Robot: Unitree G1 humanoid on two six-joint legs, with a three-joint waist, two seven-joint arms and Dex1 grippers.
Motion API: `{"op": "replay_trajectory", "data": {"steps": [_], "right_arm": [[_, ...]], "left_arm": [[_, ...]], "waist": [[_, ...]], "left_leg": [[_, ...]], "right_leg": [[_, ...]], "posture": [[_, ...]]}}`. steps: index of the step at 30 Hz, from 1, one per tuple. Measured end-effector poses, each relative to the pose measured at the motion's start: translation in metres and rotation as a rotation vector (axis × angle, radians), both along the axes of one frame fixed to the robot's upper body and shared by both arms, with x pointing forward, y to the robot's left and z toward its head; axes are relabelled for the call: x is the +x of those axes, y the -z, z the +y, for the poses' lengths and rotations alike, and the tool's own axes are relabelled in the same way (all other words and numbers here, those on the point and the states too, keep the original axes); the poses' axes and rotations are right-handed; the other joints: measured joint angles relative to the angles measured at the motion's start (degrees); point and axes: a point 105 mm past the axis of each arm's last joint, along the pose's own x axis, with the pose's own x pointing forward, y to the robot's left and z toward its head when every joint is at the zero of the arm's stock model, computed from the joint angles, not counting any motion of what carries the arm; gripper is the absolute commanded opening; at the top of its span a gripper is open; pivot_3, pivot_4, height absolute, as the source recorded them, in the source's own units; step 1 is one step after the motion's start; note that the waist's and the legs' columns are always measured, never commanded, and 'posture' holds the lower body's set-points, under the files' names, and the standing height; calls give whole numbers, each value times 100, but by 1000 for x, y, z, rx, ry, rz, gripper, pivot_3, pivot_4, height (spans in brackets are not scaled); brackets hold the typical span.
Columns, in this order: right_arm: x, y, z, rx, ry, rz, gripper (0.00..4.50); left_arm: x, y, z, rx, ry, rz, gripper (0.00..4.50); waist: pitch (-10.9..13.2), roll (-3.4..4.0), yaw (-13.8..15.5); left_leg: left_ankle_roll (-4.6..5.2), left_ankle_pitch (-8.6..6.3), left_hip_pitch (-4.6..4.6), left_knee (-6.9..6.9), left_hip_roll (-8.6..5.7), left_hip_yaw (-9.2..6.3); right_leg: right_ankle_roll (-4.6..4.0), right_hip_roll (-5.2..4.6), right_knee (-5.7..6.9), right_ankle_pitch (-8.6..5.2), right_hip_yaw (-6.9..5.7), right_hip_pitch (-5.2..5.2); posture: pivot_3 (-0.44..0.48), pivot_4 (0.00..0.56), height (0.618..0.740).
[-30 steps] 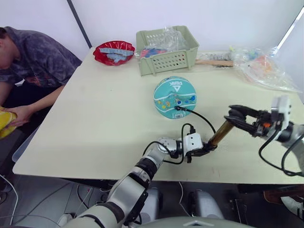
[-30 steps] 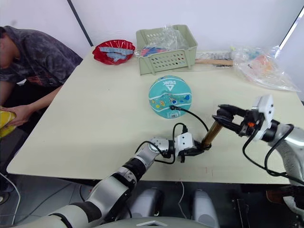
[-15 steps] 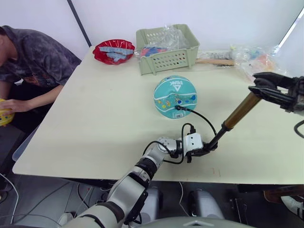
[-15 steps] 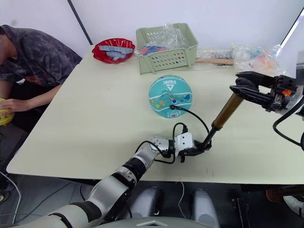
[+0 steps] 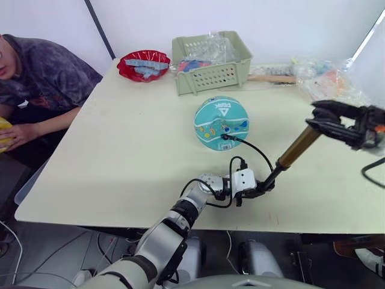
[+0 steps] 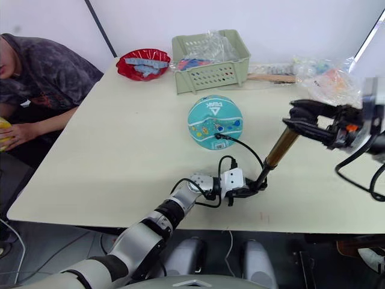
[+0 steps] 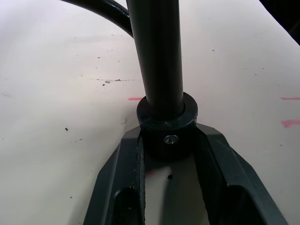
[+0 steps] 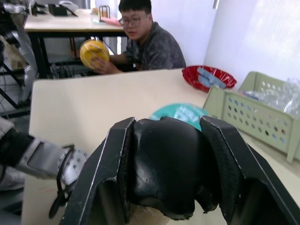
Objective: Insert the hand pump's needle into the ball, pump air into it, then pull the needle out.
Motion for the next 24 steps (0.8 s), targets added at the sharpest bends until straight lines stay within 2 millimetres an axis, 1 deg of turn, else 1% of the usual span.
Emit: {"op": "replay_trajectory", "data": {"steps": [4, 9, 12, 13, 16, 18, 20, 24], "right_arm": [[3, 22, 5, 2, 13, 12, 1629], [4, 61, 11, 17, 38, 61, 1629], [6, 73, 13, 15, 54, 68, 1629], [8, 83, 16, 23, 68, 70, 1629], [8, 105, 23, 11, 83, 94, 1629], [8, 109, 25, 26, 95, 82, 1629], [7, 110, 26, 20, 93, 72, 1629], [7, 109, 26, 20, 94, 67, 1629]], "left_arm": [[0, 1, 1, 3, -4, 2, 1005], [0, 2, 2, 6, -8, 6, 1005], [0, 3, 2, 8, -10, 9, 1005], [1, 3, 3, 11, -13, 12, 1005], [1, 4, 3, 14, -15, 15, 1005], [1, 4, 4, 15, -18, 18, 1005], [1, 5, 4, 16, -20, 20, 1005], [1, 5, 5, 17, -21, 20, 1005]], "waist": [[-8, -8, -6], [-16, -21, -9], [-19, -25, -10], [-29, -41, -11], [-37, -45, -13], [-45, -39, -17], [-54, -49, -17], [-61, -53, -19]], "left_leg": [[0, 0, 16, -1, 2, 0], [0, 0, 46, -10, 2, 0], [-1, 0, 58, -16, 2, 3], [-1, 0, 66, -20, 4, 1], [-1, -1, 73, -23, 4, 2], [-1, -1, 77, -23, 4, 5], [-1, -1, 78, -24, 4, 3], [-1, -1, 79, -25, 6, 3]], "right_leg": [[-1, 5, 2, 0, 2, 11], [-2, 5, 0, -2, 3, 39], [-2, 5, 0, -3, 5, 47], [-6, 7, 0, -7, 4, 52], [-6, 8, 0, -9, 4, 53], [-7, 7, 0, -8, 6, 54], [-7, 8, 0, -8, 6, 53], [-8, 9, 0, -8, 6, 53]], "posture": [[0, 150, 740], [0, 150, 740], [0, 150, 740], [0, 150, 740], [0, 150, 740], [0, 150, 740], [0, 150, 740], [0, 150, 740]]}}
